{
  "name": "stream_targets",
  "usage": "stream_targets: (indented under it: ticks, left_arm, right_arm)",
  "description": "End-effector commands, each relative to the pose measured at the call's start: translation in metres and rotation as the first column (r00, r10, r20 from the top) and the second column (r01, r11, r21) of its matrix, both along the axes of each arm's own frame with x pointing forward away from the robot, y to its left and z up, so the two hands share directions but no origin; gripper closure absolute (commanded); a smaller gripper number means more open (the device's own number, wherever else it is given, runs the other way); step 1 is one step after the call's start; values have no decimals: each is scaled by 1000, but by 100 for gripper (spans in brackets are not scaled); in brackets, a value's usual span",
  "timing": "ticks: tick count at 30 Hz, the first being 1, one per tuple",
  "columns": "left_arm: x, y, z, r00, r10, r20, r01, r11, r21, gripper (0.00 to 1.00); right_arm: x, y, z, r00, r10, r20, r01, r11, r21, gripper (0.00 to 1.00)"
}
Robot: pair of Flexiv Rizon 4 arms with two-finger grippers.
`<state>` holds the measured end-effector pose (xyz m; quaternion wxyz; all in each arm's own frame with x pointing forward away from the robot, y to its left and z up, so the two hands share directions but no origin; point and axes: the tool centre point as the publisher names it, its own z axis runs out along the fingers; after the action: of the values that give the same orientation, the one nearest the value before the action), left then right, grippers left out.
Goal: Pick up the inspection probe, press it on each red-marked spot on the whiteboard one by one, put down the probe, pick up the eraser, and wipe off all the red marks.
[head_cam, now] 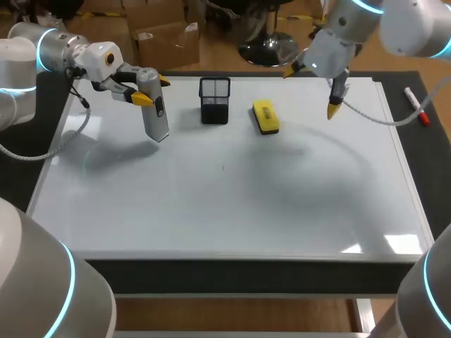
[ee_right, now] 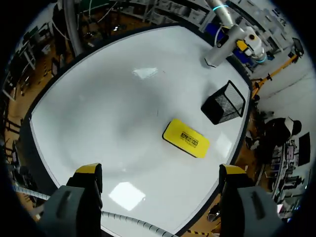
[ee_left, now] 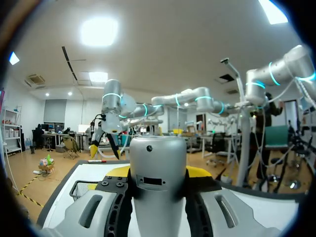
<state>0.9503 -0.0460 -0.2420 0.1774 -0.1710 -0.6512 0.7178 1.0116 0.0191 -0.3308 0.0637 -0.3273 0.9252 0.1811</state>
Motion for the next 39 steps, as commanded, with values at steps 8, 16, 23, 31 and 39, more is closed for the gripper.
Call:
stream_targets:
  ticks: [8, 16, 23, 31, 39]
  left_arm:
    - [1, 0, 1, 1000, -4, 0, 4, 1000, 1, 100]
    - [1, 0, 1, 1000, -4, 0, 4, 1000, 1, 100]
    - [1, 0, 1, 1000, -4, 0, 4, 1000, 1, 100]
    - [2, -5, 5, 1000, -4, 2, 4, 1000, 1, 100]
    - [16, -29, 31, 999, 21, -34, -20, 999, 25, 100]
  right_arm:
    - [1, -21, 24, 961, -264, -85, 273, 955, 119, 0]
    - [1, -28, 32, 948, -297, -112, 311, 939, 146, 0]
    - [1, -28, 32, 948, -297, -112, 311, 939, 146, 0]
    - [1, -28, 32, 948, -297, -112, 311, 939, 146, 0]
    - [1, -28, 32, 948, -297, -112, 311, 939, 146, 0]
